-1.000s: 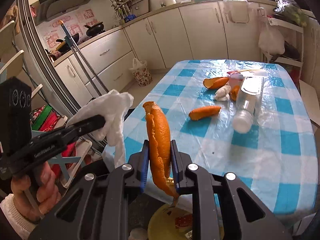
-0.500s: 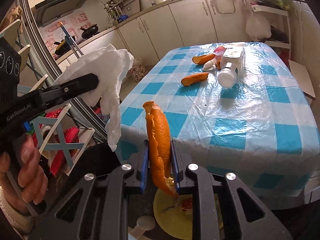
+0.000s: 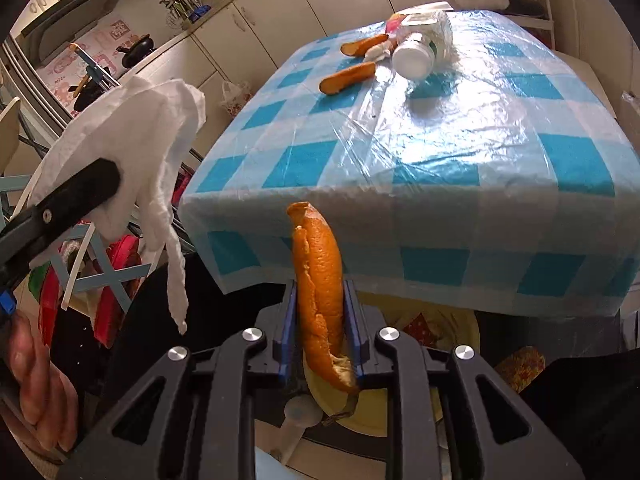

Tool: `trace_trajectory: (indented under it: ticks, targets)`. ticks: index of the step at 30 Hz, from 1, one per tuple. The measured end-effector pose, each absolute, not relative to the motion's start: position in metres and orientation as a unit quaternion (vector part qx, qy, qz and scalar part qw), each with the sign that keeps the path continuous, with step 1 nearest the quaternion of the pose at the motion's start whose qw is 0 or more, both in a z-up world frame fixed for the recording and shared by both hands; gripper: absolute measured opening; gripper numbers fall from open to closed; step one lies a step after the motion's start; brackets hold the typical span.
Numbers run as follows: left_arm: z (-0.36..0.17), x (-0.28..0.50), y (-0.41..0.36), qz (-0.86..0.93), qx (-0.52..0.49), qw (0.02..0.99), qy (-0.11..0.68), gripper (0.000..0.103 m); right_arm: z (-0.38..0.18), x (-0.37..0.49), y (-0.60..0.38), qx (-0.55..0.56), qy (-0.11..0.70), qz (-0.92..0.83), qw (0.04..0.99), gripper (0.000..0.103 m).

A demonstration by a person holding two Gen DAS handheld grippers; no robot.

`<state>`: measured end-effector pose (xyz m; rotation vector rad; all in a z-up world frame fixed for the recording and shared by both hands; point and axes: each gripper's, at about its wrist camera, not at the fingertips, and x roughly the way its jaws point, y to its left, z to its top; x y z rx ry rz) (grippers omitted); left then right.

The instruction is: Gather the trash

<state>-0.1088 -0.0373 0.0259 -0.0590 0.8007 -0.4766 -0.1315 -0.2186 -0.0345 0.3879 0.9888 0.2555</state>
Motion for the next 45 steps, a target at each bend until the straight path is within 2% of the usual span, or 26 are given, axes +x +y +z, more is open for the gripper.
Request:
trace_trajectory:
  ticks: [3, 6, 12, 14, 15, 16, 18, 19, 21, 22, 25, 30, 45]
  targets:
    - [0.005, -0.107, -0.039, -0.225, -0.031, 0.884, 0.408, 0.004, -0.041, -0.130, -0.217, 0.185, 0.479, 0.117, 0.850, 0.027]
    - [-0.011, -0.106, -0.044, -0.224, -0.029, 0.876, 0.426, 0.004, -0.043, -0.129, -0.214, 0.176, 0.484, 0.110, 0.850, 0.037]
    - [-0.025, -0.110, -0.062, -0.232, 0.002, 0.868, 0.439, 0.005, -0.025, -0.145, -0.222, 0.170, 0.454, 0.098, 0.869, 0.042]
    - [-0.026, -0.113, -0.066, -0.232, 0.015, 0.867, 0.442, 0.011, -0.015, -0.154, -0.229, 0.170, 0.433, 0.087, 0.881, 0.047]
    - [-0.025, -0.116, -0.068, -0.229, 0.022, 0.869, 0.439, 0.022, -0.009, -0.157, -0.232, 0.169, 0.422, 0.080, 0.887, 0.050]
    - [-0.022, -0.118, -0.069, -0.224, 0.026, 0.872, 0.434, 0.038, -0.004, -0.160, -0.235, 0.169, 0.410, 0.073, 0.893, 0.051]
    - [-0.013, -0.124, -0.070, -0.213, 0.035, 0.884, 0.414, 0.053, 0.008, -0.171, -0.244, 0.168, 0.383, 0.058, 0.906, 0.056]
    - [-0.007, -0.126, -0.070, -0.208, 0.040, 0.889, 0.406, 0.058, 0.012, -0.173, -0.248, 0.167, 0.371, 0.051, 0.912, 0.058]
    - [0.004, -0.132, -0.072, -0.198, 0.052, 0.900, 0.386, 0.067, 0.022, -0.175, -0.253, 0.159, 0.343, 0.035, 0.925, 0.067]
    - [0.010, -0.134, -0.072, -0.191, 0.056, 0.905, 0.376, 0.074, 0.027, -0.181, -0.255, 0.155, 0.329, 0.028, 0.931, 0.069]
    - [0.025, -0.144, -0.072, -0.174, 0.065, 0.920, 0.346, 0.086, 0.038, -0.188, -0.256, 0.142, 0.302, 0.012, 0.943, 0.075]
    - [0.047, -0.157, -0.069, -0.155, 0.070, 0.934, 0.313, 0.093, 0.047, -0.195, -0.257, 0.132, 0.272, -0.009, 0.953, 0.089]
    - [0.077, -0.174, -0.057, -0.118, 0.040, 0.958, 0.260, 0.096, 0.062, -0.212, -0.254, 0.101, 0.221, -0.038, 0.969, 0.094]
